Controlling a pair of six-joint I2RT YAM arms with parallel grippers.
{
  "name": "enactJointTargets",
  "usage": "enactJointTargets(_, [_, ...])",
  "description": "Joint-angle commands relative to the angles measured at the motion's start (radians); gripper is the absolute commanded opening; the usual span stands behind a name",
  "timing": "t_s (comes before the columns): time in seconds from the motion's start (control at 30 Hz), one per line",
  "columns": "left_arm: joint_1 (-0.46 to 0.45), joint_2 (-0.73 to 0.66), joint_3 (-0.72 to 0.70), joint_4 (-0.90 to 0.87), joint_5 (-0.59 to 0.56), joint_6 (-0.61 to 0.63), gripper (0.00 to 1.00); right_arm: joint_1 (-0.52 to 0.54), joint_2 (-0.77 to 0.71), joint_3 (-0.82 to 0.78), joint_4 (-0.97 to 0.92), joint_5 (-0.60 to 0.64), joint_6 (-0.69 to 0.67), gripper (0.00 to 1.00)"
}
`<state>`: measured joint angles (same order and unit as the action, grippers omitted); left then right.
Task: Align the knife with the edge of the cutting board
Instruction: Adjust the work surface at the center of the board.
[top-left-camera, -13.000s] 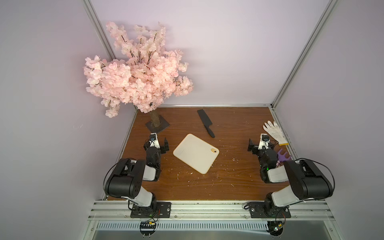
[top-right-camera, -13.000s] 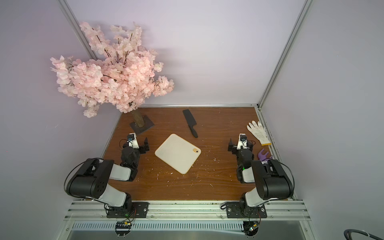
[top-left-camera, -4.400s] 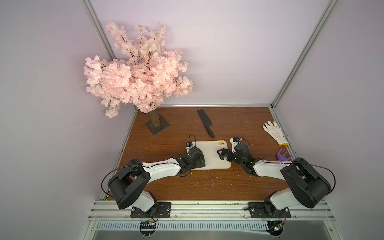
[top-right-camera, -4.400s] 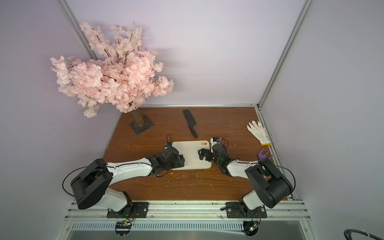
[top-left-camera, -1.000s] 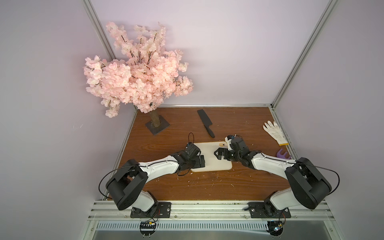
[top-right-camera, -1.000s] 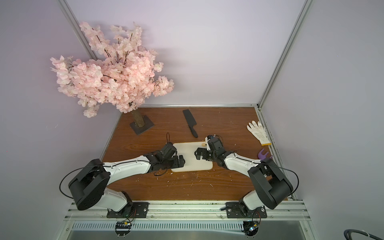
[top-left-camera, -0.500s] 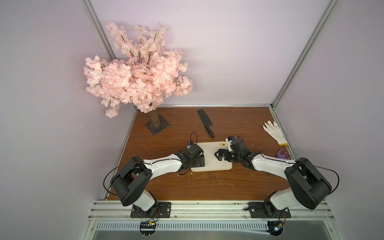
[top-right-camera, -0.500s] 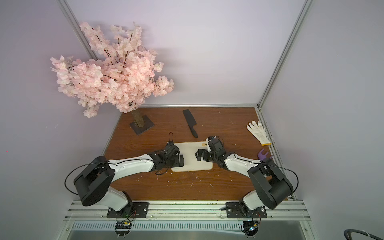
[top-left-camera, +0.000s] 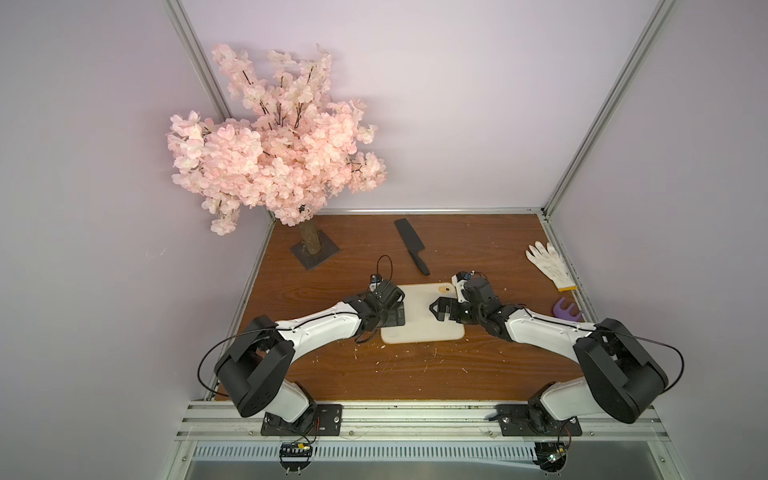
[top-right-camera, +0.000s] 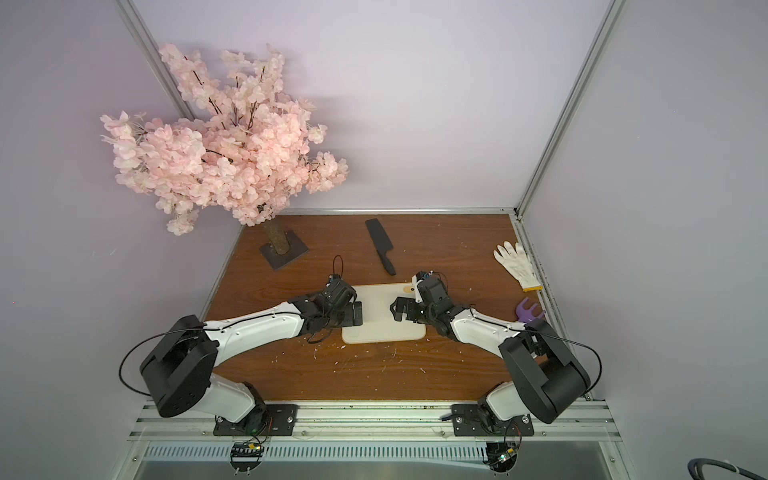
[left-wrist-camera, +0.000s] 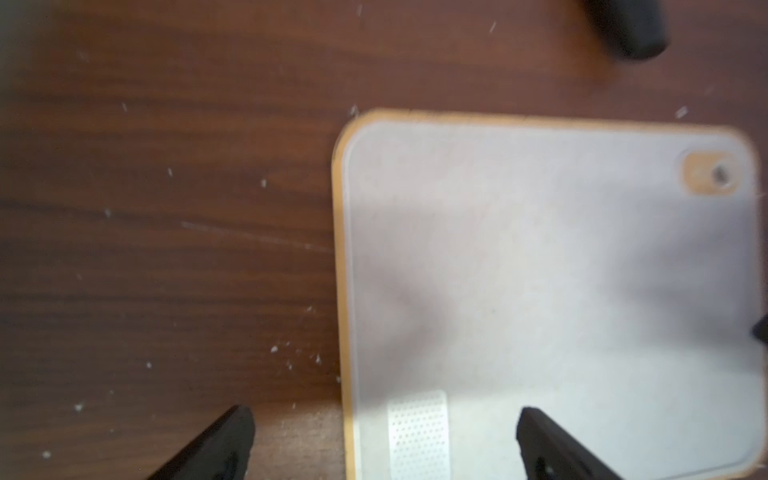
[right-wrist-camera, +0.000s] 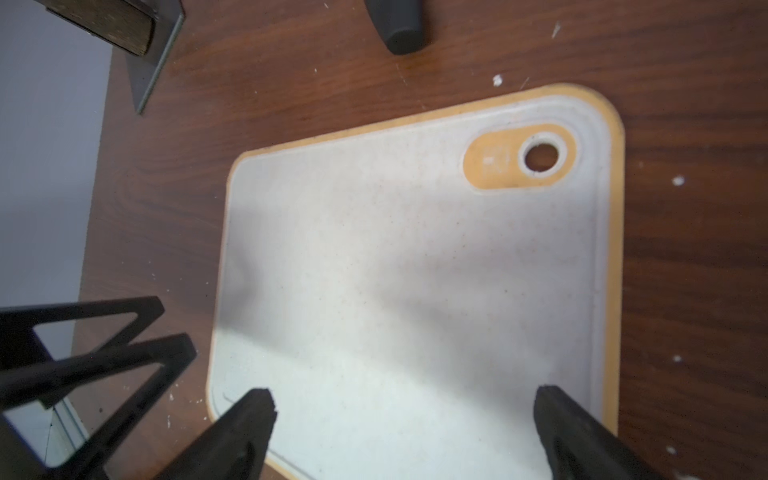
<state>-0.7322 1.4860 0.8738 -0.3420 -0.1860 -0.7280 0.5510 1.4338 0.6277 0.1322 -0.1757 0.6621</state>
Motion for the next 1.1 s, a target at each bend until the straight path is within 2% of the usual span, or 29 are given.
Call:
enactJointTargets(0.0, [0.043, -0.044, 0.085, -0.051, 0.004, 0.070, 1.00, 0.001, -0.082, -0.011, -0.045, 0.004, -0.013, 1.00])
enactJointTargets(0.13, [0.123, -0.048, 0.193, -0.052, 0.041, 0.127, 1.00, -0.010, -0.142, -0.038, -0.082, 0.037, -0.023, 0.99])
enactJointTargets(0.2, [0.145, -0.035, 0.257, -0.051, 0.017, 0.166, 1.00, -0.019, -0.154, -0.050, -0.100, 0.049, -0.032, 1.00])
enactJointTargets(0.4, [0.171, 0.047, 0.476, -0.040, -0.081, 0.273, 1.00, -0.041, -0.159, -0.097, -0.097, 0.066, -0.046, 0.99])
enactJointTargets(0.6, [0.181, 0.122, 0.593, -0.005, -0.119, 0.307, 1.00, -0.043, -0.118, -0.115, -0.067, 0.049, -0.052, 0.99])
enactJointTargets(0.7, [0.182, 0.136, 0.562, 0.046, -0.134, 0.311, 1.00, -0.042, -0.111, -0.124, -0.060, 0.055, -0.051, 0.99])
enactJointTargets(0.9, [0.182, 0.003, 0.261, 0.350, -0.129, 0.269, 1.00, -0.040, -0.107, -0.137, -0.065, 0.065, -0.049, 1.00])
enactJointTargets(1.0, [0.182, -0.035, 0.282, 0.313, -0.139, 0.247, 1.00, -0.025, -0.109, -0.146, -0.057, 0.074, -0.034, 1.00])
enactJointTargets(1.07, [0.182, -0.057, 0.285, 0.282, -0.192, 0.240, 1.00, -0.010, -0.115, -0.148, -0.062, 0.089, -0.027, 1.00])
